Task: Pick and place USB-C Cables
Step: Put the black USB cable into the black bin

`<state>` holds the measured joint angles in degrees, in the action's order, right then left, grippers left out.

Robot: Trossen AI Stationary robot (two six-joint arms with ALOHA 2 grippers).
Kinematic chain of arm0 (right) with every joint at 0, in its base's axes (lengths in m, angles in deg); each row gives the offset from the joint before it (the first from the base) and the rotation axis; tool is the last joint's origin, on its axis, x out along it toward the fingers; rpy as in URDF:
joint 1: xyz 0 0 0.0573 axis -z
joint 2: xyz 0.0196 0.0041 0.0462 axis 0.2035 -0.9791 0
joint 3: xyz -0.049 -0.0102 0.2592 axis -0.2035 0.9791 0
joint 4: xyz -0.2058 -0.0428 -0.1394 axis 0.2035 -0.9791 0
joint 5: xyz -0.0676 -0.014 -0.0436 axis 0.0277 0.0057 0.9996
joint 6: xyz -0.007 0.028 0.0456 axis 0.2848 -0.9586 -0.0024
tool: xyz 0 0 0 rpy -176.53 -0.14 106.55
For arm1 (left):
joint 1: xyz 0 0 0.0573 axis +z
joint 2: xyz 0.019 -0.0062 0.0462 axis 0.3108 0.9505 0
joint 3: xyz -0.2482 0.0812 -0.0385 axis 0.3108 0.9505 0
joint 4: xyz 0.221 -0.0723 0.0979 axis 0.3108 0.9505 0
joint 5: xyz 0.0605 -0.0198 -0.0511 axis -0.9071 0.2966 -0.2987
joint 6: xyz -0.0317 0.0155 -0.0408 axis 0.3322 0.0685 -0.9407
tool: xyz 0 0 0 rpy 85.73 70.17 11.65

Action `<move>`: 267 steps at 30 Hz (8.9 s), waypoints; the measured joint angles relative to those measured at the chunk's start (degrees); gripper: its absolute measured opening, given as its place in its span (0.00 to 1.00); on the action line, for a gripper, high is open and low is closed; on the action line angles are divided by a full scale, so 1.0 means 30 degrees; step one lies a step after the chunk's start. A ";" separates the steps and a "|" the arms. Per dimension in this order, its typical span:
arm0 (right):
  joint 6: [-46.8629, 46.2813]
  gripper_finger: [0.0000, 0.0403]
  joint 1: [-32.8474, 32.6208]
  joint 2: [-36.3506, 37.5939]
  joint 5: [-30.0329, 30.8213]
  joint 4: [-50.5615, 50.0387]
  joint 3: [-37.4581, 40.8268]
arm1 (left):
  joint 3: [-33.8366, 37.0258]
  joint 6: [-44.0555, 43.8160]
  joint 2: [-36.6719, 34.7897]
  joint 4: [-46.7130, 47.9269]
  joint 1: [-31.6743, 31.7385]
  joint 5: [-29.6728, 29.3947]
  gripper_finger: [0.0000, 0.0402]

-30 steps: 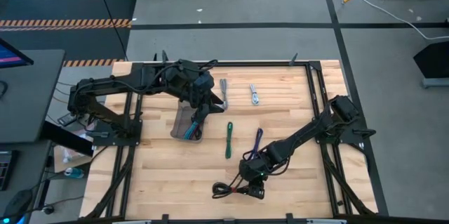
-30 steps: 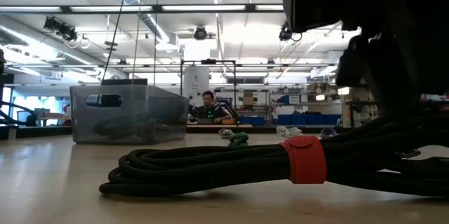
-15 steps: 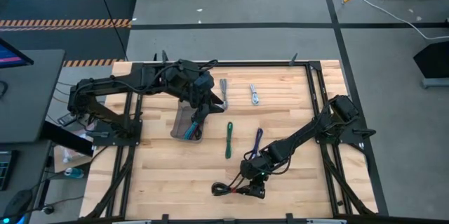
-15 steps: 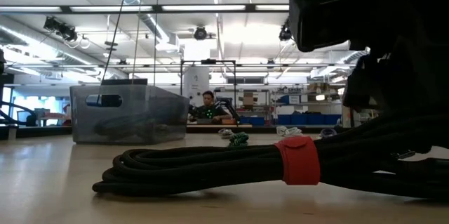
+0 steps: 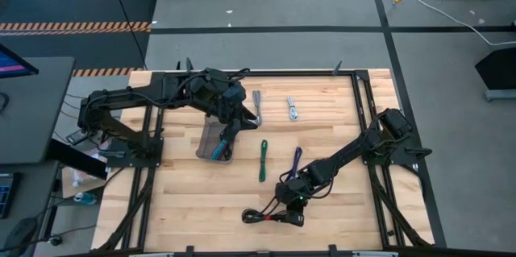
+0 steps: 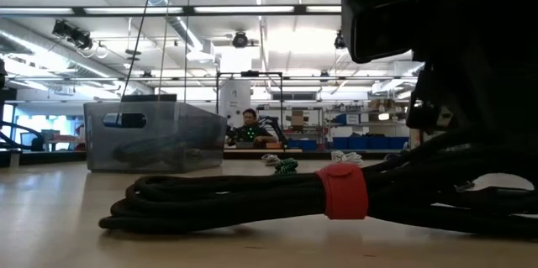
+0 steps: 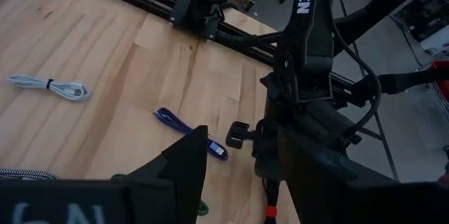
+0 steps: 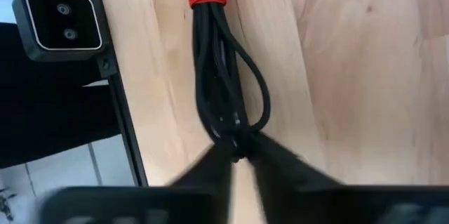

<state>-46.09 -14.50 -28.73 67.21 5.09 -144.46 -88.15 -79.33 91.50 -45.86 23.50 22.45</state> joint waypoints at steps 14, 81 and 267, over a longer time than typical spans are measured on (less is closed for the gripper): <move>-0.0897 0.01 -0.0080 0.4335 0.5622 -0.4145 -0.1348 | 0.0000 0.0114 0.0000 -0.0006 0.0181 -0.0109 0.45; 0.6407 0.01 -0.0918 1.5054 2.0052 -1.2597 -0.6054 | -0.0015 -0.1584 0.1129 -1.0086 0.4093 0.5209 0.64; 1.0464 0.50 0.0292 1.5999 1.5448 -0.9449 -0.6047 | 0.3031 -2.4902 0.7440 1.1534 -0.6973 -1.3179 0.08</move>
<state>-14.70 -13.62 19.27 113.55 -23.26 -162.60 -79.06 -154.03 113.82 -11.26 2.58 -17.09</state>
